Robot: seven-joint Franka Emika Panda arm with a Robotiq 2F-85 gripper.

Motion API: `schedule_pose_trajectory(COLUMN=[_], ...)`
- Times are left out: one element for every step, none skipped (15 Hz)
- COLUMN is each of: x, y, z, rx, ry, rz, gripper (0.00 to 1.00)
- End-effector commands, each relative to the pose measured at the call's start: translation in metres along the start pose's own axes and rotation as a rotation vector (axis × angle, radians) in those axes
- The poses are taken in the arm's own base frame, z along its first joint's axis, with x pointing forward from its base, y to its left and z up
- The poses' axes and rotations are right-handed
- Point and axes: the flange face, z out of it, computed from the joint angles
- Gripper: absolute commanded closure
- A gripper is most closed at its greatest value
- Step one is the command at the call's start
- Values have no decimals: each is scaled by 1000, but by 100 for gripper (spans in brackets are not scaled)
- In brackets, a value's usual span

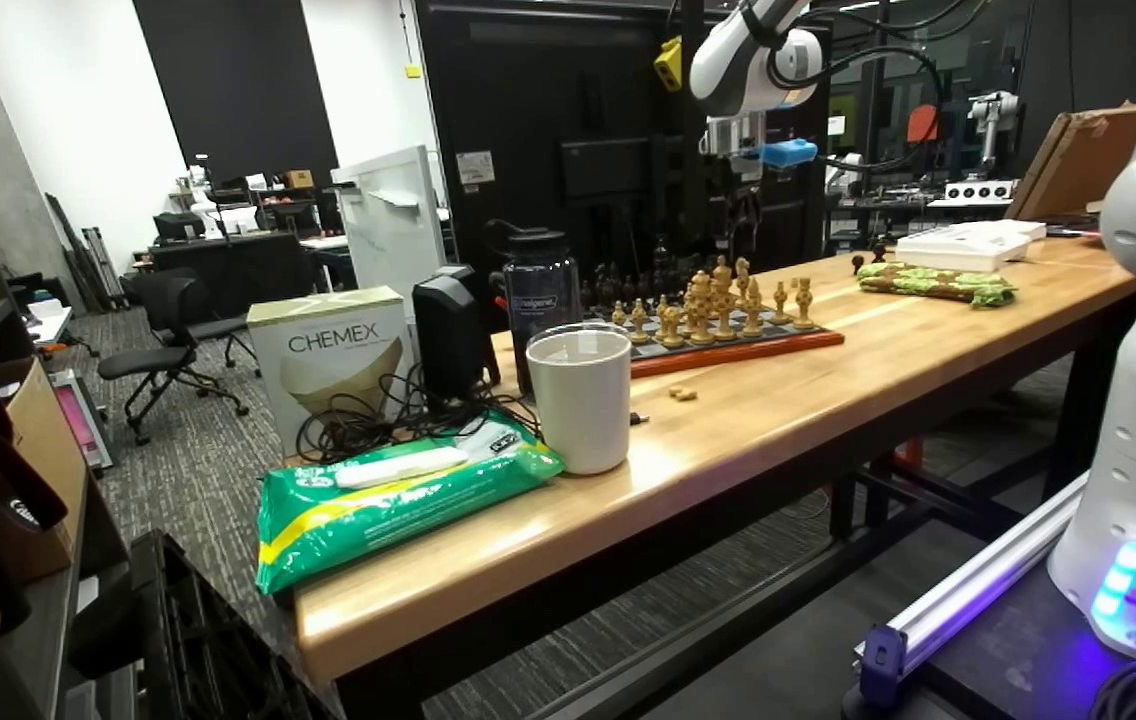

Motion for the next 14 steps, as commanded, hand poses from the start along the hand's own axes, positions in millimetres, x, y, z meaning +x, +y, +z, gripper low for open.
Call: schedule_pose_trajectory(x=[-19, -21, -23, -25, -26, -28, -30, -31, -33, -35, -37, -39, -41, -43], y=[-21, -26, -29, -33, -36, -39, -42, -44, -46, -48, -50, -51, -53, -56], z=[-11, -12, -12, -13, -14, -15, -17, -18, -21, -24, -28, -31, -34, -36], rx=[-41, -46, -47, -47, -40, -38, -35, -38, -37, -39, -41, -42, -32, -27], ry=[33, 36, 36, 34, 34, 32, 29, 30, 29, 31, 32, 31, 28, 21], rz=[-20, -27, -39, -49, -61, -71, -82, -89, -98, -107, -117, -130, -145, -167], gripper=[0, 0, 0, 0, 0, 0, 0, 0, 0, 0, 0, 0, 0, 0])
